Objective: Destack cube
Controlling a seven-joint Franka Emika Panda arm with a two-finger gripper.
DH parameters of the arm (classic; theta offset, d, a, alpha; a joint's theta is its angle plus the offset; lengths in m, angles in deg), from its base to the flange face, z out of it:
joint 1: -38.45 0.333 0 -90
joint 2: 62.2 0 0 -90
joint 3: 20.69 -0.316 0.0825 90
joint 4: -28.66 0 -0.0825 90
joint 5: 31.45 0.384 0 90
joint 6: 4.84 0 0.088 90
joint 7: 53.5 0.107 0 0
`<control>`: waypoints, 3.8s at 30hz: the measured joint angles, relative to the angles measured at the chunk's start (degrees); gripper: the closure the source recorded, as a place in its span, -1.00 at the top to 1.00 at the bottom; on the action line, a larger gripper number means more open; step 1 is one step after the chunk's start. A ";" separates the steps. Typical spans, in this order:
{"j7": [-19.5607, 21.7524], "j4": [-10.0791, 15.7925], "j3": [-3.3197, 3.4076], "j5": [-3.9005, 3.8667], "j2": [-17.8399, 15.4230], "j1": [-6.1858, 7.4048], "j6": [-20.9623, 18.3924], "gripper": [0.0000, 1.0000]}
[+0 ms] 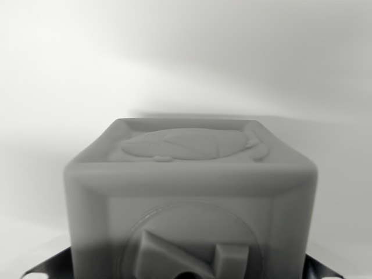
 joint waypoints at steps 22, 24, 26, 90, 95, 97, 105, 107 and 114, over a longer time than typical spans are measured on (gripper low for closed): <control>0.00 -0.56 -0.19 0.01 1.67 -0.19 1.15 1.00; 0.00 -0.56 -0.19 0.01 1.68 -0.19 1.16 1.00; 0.00 -0.57 -0.19 0.01 1.69 -0.19 1.16 1.00; 0.41 2.12 0.53 -0.67 -15.32 0.30 -12.74 1.00; 0.61 2.07 0.54 -0.95 -18.12 0.30 -15.60 1.00; 0.68 1.98 0.55 -1.04 -19.25 0.30 -16.79 1.00; 0.86 1.07 0.55 -1.29 -23.13 0.29 -21.53 1.00; 0.90 0.78 0.55 -1.33 -24.04 0.29 -22.79 1.00; 1.01 -0.42 0.55 -1.44 -26.66 0.29 -26.55 1.00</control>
